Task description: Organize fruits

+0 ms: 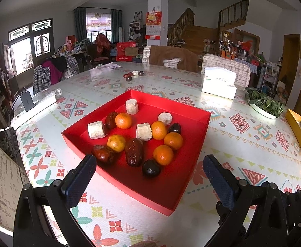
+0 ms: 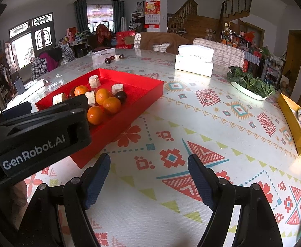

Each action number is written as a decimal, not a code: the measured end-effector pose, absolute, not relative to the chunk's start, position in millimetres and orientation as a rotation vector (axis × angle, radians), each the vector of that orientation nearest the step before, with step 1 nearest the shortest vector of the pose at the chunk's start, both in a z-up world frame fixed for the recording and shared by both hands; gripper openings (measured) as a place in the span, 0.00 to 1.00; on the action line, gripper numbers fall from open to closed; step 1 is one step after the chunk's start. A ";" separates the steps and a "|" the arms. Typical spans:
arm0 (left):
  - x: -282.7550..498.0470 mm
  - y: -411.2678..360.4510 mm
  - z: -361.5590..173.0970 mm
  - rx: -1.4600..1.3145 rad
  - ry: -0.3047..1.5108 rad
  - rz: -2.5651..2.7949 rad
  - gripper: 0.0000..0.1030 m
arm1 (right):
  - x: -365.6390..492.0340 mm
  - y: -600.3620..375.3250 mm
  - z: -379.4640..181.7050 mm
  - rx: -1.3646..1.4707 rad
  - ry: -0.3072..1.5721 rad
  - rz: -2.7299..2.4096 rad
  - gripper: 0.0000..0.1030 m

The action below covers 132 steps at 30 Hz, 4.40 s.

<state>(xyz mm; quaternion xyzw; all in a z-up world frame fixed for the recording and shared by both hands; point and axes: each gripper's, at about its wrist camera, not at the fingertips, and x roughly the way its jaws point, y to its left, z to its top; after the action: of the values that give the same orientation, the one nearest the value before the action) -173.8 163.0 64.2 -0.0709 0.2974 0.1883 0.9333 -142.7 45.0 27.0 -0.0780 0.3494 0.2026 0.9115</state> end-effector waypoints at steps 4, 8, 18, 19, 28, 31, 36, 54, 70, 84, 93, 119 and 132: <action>-174.2 163.1 64.5 -0.145 0.607 0.385 1.00 | -143.0 45.4 27.0 -0.162 0.718 0.417 0.80; -173.3 164.1 64.8 -0.149 0.608 0.384 1.00 | -142.8 46.4 26.5 -0.166 0.716 0.415 0.80; -173.4 164.7 62.5 -0.160 0.608 0.383 1.00 | -144.2 47.6 26.8 -0.171 0.711 0.417 0.80; -173.5 165.4 63.0 -0.159 0.607 0.385 1.00 | -144.1 47.8 26.7 -0.173 0.710 0.417 0.80; -175.5 164.7 62.5 -0.157 0.597 0.394 1.00 | -145.6 46.9 28.7 -0.168 0.694 0.420 0.80; -175.7 163.2 63.7 -0.159 0.591 0.391 1.00 | -146.5 46.4 30.9 -0.169 0.680 0.410 0.80; -178.3 159.6 68.1 -0.166 0.571 0.378 1.00 | -146.7 48.9 30.4 -0.180 0.684 0.401 0.80; -179.0 157.8 69.1 -0.171 0.566 0.376 1.00 | -148.3 50.1 30.3 -0.191 0.681 0.396 0.82; -178.6 157.6 68.9 -0.174 0.566 0.380 1.00 | -147.9 51.4 28.2 -0.200 0.685 0.397 0.83; -179.9 158.2 68.0 -0.179 0.567 0.382 1.00 | -146.7 54.4 27.4 -0.218 0.686 0.405 0.83; -181.1 157.8 67.6 -0.182 0.570 0.385 1.00 | -145.7 57.1 26.6 -0.226 0.690 0.408 0.83; -182.4 160.1 64.8 -0.190 0.583 0.380 1.00 | -145.9 57.0 25.6 -0.229 0.694 0.405 0.83; -181.4 166.6 58.4 -0.194 0.597 0.375 1.00 | -145.4 59.9 25.1 -0.243 0.693 0.409 0.83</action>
<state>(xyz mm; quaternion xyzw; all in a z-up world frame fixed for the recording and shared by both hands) -181.4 166.6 58.4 -0.0947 0.2918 0.1831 0.9340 -145.4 59.9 25.1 -0.1180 0.3363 0.1983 0.9130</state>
